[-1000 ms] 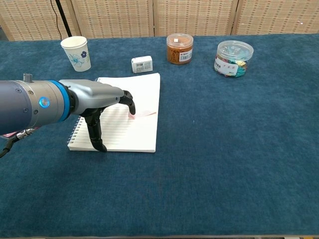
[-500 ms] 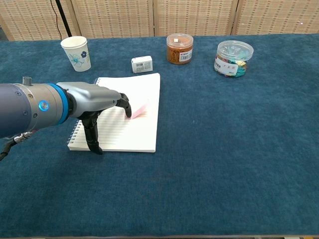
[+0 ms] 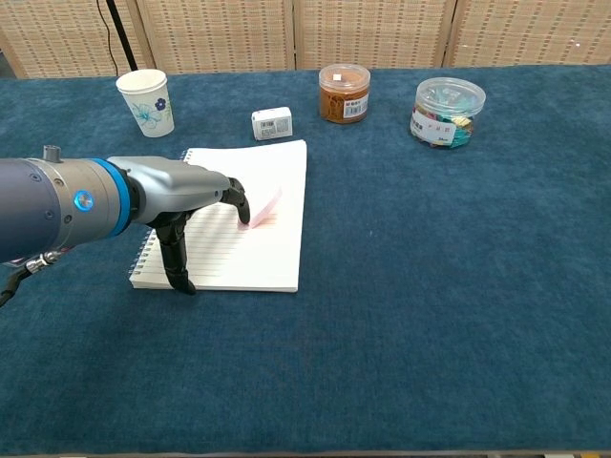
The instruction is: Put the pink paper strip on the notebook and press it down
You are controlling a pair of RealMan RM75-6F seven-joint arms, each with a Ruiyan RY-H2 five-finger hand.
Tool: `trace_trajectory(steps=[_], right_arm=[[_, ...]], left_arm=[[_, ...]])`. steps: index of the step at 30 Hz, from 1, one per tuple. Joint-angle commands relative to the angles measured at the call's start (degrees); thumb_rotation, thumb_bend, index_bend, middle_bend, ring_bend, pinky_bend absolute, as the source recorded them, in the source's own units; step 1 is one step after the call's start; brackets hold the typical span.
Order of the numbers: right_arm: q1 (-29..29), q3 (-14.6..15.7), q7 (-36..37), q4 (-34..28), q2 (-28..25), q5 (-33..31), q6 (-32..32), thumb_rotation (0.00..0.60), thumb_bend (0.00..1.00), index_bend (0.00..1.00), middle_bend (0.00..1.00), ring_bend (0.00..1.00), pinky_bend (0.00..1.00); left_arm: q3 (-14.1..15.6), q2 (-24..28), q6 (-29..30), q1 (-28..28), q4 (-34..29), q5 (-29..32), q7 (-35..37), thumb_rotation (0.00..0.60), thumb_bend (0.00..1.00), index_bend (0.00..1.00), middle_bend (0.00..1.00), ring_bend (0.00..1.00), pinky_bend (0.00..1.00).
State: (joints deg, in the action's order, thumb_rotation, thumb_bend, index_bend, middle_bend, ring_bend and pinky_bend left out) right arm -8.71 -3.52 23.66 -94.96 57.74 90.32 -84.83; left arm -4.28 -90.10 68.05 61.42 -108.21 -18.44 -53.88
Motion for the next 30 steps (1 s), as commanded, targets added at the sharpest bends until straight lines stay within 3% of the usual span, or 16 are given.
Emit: trace_trajectory(steps=[1, 30], right_arm=[[0.0, 0.0, 0.0, 0.0, 0.0, 0.1, -0.1, 0.6, 0.0, 0.01, 0.0, 0.0, 0.0], [0.3, -0.1, 0.8, -0.3, -0.4, 0.5, -0.3, 0.6, 0.0, 0.01, 0.0, 0.0, 0.0]], left_arm=[[-0.1, 0.0, 0.0, 0.1, 0.1, 0.1, 0.0, 0.6, 0.0, 0.21, 0.0, 0.0, 0.0], [-0.1, -0.6, 0.8, 0.4, 0.6, 2.0, -1.4, 0.6, 0.0, 0.21, 0.0, 0.0, 0.0]])
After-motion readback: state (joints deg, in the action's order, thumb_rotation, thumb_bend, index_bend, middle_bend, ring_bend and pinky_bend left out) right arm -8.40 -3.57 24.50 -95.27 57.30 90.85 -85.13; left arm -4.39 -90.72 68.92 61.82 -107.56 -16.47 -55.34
